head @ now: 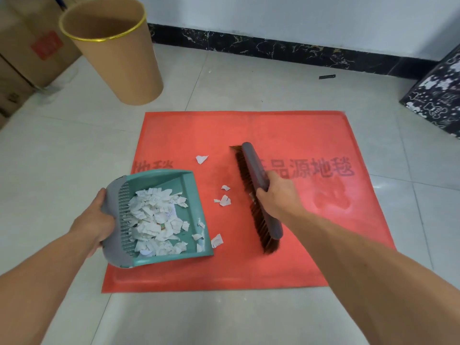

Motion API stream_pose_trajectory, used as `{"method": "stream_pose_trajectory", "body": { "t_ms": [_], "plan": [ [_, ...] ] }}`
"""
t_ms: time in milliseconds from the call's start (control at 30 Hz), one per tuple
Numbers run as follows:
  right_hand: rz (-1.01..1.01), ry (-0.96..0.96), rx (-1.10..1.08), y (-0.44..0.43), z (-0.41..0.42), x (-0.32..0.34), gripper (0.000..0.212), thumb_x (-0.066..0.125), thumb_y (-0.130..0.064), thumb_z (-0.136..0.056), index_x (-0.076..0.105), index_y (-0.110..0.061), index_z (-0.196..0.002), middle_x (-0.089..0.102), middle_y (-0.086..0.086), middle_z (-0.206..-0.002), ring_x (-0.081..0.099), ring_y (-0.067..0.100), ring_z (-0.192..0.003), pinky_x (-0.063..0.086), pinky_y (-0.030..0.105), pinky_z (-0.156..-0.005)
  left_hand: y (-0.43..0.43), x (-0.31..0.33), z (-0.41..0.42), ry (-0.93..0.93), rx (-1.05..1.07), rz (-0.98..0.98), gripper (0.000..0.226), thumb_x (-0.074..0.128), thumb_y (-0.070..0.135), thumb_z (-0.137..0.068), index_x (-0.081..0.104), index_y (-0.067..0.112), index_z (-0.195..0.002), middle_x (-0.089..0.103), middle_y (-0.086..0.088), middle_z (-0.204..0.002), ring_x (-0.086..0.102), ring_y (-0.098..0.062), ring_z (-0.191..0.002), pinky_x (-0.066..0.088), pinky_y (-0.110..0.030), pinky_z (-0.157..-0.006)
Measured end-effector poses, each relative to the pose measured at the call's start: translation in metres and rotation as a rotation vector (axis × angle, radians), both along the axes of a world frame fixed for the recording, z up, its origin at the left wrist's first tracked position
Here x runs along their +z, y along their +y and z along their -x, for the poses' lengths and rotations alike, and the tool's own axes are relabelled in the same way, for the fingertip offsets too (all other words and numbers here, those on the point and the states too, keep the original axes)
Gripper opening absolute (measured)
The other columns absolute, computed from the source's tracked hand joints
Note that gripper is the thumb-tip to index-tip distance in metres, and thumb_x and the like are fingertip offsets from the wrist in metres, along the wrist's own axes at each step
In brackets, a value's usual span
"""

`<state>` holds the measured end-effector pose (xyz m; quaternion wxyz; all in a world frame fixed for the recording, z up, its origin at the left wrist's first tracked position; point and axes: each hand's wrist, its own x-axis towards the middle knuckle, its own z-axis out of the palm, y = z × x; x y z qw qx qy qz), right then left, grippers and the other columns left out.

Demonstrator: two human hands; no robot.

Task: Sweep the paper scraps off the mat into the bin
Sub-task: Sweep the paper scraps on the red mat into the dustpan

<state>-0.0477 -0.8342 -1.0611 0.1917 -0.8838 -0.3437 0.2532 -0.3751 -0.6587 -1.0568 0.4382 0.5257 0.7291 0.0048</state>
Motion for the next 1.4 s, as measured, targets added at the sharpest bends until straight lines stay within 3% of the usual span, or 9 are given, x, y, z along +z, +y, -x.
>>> {"method": "stream_pose_trajectory", "body": {
  "t_ms": [200,333,500,600,733,867,1067,1167,1400],
  "plan": [
    [-0.086,0.115,0.001,0.017,0.046,-0.003,0.034,0.056,-0.024,-0.083,0.058,-0.017,-0.116,0.068,0.014,-0.098,0.063,0.035,-0.092,0.050,0.035,-0.074,-0.030,-0.008,-0.031,-0.045,-0.019,0.000,0.090,0.058,0.019,-0.075,0.016,0.063,-0.141,0.053,0.000,-0.141,0.060,-0.034,-0.111,0.054,-0.054,-0.088],
    [-0.152,0.183,-0.028,0.023,0.058,0.003,0.035,0.055,-0.022,-0.086,0.059,-0.016,-0.120,0.069,0.010,-0.099,0.061,0.032,-0.093,0.046,0.032,-0.075,-0.036,-0.010,-0.047,-0.038,0.001,-0.054,0.081,0.050,0.009,-0.087,0.020,0.054,-0.147,0.052,-0.004,-0.141,0.057,-0.034,-0.114,0.051,-0.046,-0.095],
    [-0.204,0.250,-0.054,0.026,0.057,0.014,0.036,0.056,-0.024,-0.088,0.060,-0.019,-0.123,0.062,0.002,-0.091,0.059,0.024,-0.093,0.045,0.028,-0.077,-0.028,-0.012,-0.042,-0.055,-0.035,-0.022,0.083,0.048,0.006,-0.084,0.022,0.058,-0.142,0.056,0.005,-0.132,0.060,-0.033,-0.107,0.054,-0.052,-0.088],
    [-0.226,0.186,-0.060,0.028,0.045,0.020,0.038,0.056,-0.025,-0.088,0.059,-0.019,-0.125,0.060,0.000,-0.091,0.058,0.023,-0.093,0.038,0.025,-0.071,-0.023,-0.009,-0.038,-0.045,-0.037,0.000,0.087,0.049,0.005,-0.082,0.019,0.060,-0.142,0.055,0.003,-0.132,0.060,-0.034,-0.109,0.053,-0.054,-0.090],
    [-0.232,0.036,-0.090,0.030,0.021,0.026,0.043,0.056,-0.024,-0.085,0.057,-0.018,-0.127,0.069,0.013,-0.108,0.061,0.033,-0.101,0.046,0.032,-0.084,-0.001,-0.018,-0.016,-0.026,-0.022,-0.003,0.099,0.053,0.007,-0.069,0.011,0.070,-0.133,0.053,0.003,-0.140,0.061,-0.033,-0.111,0.055,-0.053,-0.087],
    [-0.142,-0.086,-0.076,0.030,0.002,0.024,0.042,0.053,-0.027,-0.083,0.055,-0.023,-0.124,0.068,0.016,-0.098,0.062,0.039,-0.094,0.050,0.039,-0.079,0.009,-0.009,-0.011,-0.075,0.061,-0.038,0.095,0.050,-0.006,-0.085,0.014,0.055,-0.147,0.049,0.004,-0.145,0.055,-0.032,-0.120,0.052,-0.048,-0.086],
    [0.007,-0.152,-0.120,0.030,-0.015,0.011,0.034,0.049,-0.017,-0.089,0.049,-0.015,-0.123,0.051,0.011,-0.086,0.054,0.036,-0.078,0.050,0.039,-0.068,0.026,-0.012,-0.003,-0.070,0.111,-0.065,0.094,0.047,-0.008,-0.084,0.015,0.056,-0.146,0.044,0.005,-0.148,0.052,-0.034,-0.123,0.051,-0.056,-0.089],
    [0.065,-0.135,-0.098,0.031,-0.013,0.003,0.034,0.049,-0.016,-0.089,0.050,-0.013,-0.123,0.057,0.016,-0.093,0.059,0.040,-0.087,0.051,0.042,-0.073,0.030,-0.019,-0.003,-0.041,0.085,-0.054,0.095,0.048,-0.004,-0.082,0.015,0.060,-0.143,0.044,0.003,-0.149,0.052,-0.036,-0.123,0.051,-0.059,-0.089],
    [-0.075,0.008,-0.040,0.053,0.018,-0.007,0.034,0.056,-0.025,-0.088,0.056,-0.015,-0.120,0.066,0.020,-0.104,0.060,0.040,-0.099,0.047,0.039,-0.081,0.029,-0.025,-0.024,-0.037,0.026,-0.023,0.091,0.044,-0.002,-0.084,0.015,0.059,-0.144,0.047,0.003,-0.144,0.055,-0.035,-0.118,0.054,-0.053,-0.085]
  ]
}}
